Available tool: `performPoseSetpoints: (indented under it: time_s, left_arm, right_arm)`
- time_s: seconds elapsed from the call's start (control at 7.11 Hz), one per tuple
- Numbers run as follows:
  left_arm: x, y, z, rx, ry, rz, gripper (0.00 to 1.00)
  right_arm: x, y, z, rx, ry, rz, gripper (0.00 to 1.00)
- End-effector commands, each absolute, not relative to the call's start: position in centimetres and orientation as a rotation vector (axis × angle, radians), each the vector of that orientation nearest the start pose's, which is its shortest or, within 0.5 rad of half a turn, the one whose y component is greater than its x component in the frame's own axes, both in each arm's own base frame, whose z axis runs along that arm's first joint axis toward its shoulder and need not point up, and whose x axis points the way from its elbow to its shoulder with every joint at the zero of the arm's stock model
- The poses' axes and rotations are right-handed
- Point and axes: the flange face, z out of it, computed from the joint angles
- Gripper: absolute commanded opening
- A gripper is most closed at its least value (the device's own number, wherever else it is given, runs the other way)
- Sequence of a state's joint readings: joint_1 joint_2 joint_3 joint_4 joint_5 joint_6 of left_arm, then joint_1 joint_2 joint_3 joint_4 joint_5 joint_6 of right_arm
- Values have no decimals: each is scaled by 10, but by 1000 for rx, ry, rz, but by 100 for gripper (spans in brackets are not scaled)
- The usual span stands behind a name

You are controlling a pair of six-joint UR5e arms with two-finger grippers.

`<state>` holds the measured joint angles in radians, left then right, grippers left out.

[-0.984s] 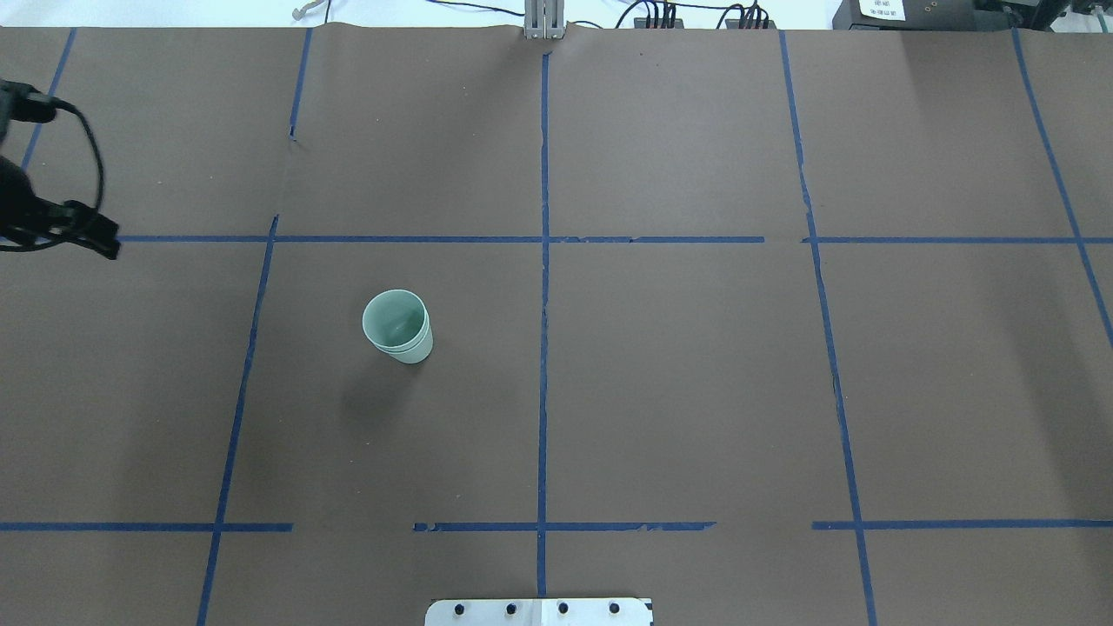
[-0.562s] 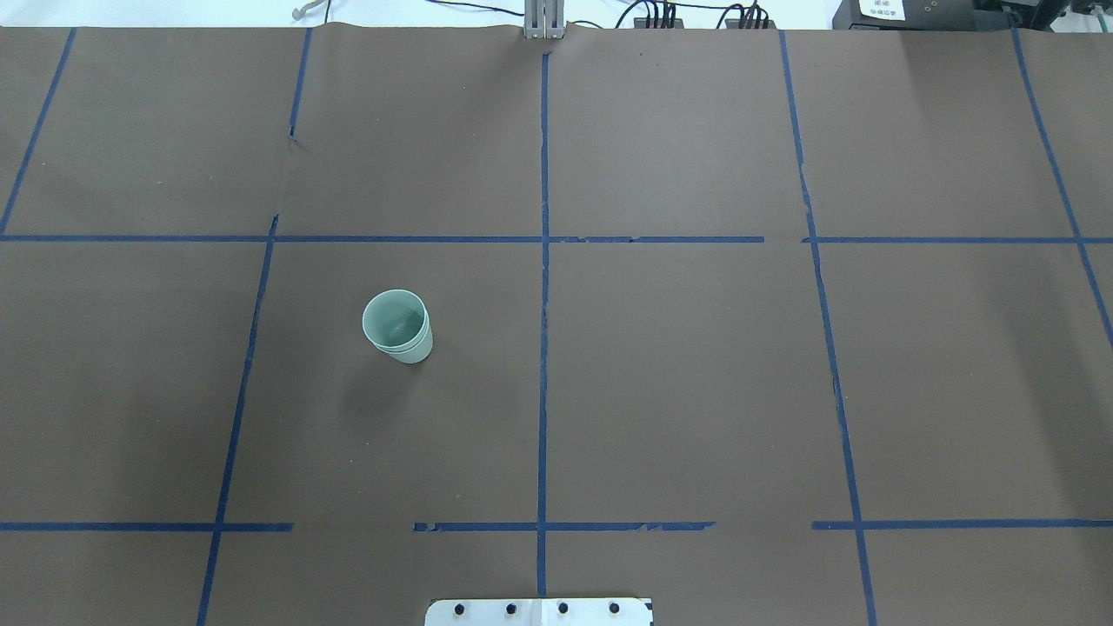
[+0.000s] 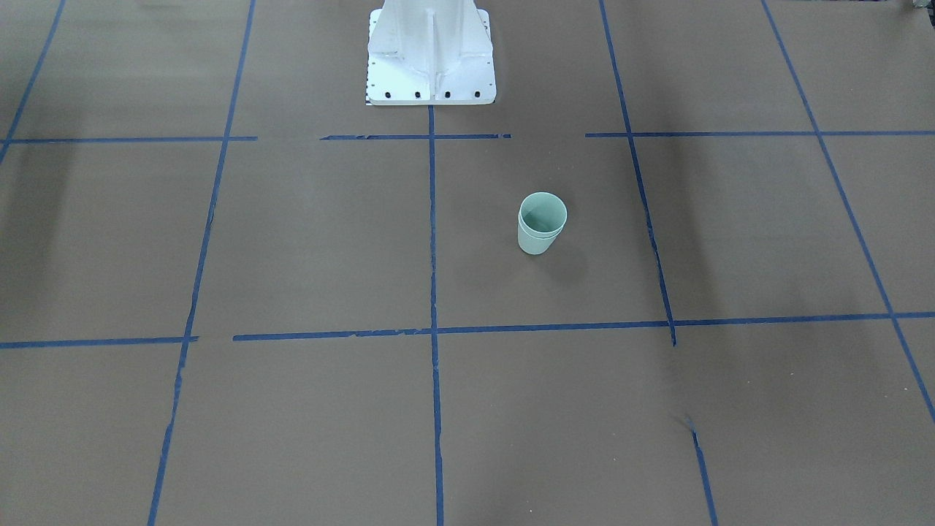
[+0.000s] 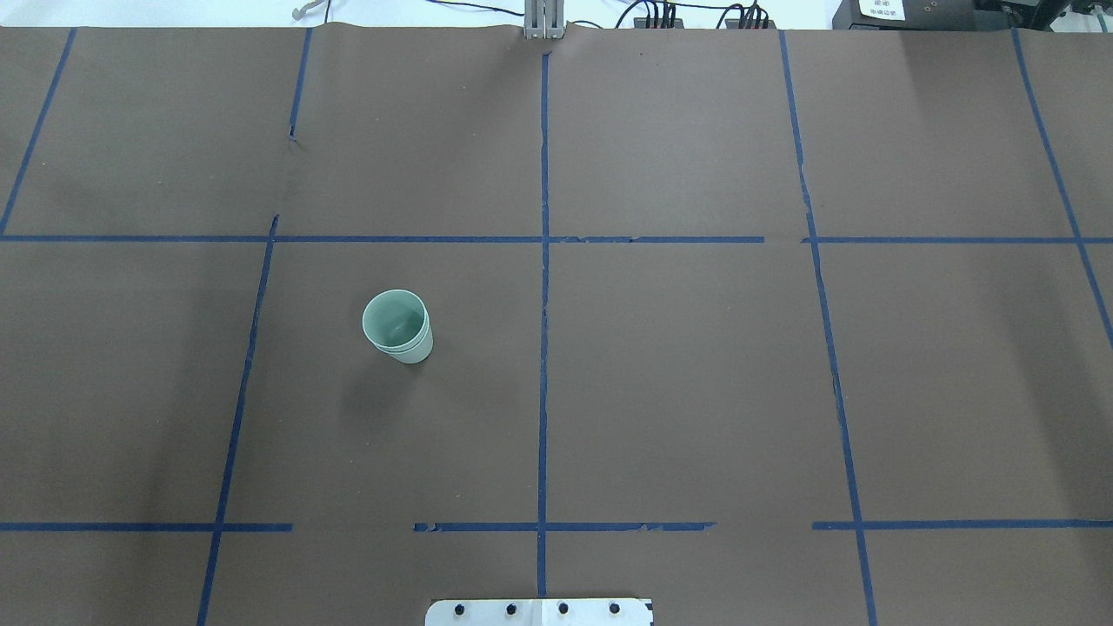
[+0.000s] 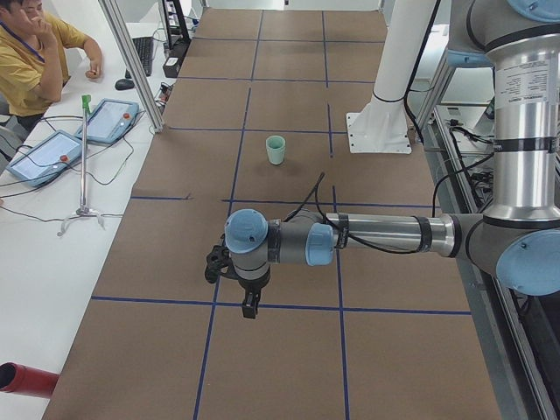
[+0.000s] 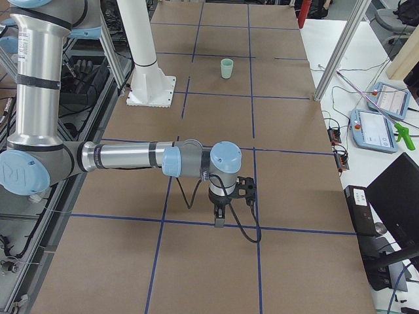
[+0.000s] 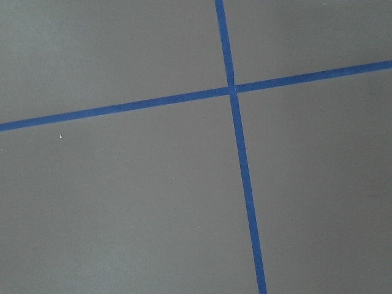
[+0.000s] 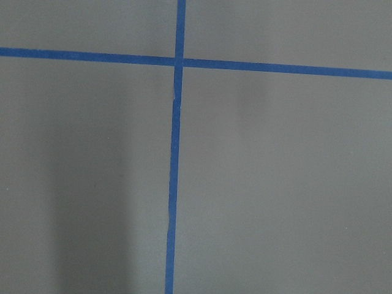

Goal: Stack cups

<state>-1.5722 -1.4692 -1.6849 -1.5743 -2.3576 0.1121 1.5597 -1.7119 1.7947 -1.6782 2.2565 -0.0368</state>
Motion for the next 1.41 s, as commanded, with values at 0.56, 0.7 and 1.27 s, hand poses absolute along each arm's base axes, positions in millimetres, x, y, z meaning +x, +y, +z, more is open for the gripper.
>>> performPoseSetpoints:
  time_s: [0.56,0.7,1.27]
  left_arm:
    - [-63,-441,657,51,798,109,100]
    - [-63,-440,657,49,798,108,100]
    - [-63,-440,658,48,798,107,100]
  right_arm:
    - [66,-430,630,-15,-686,-37,100]
    - [66,-430,630,-15,-686,-37,100]
    - [65,-430,630,-15,-686,-39,100]
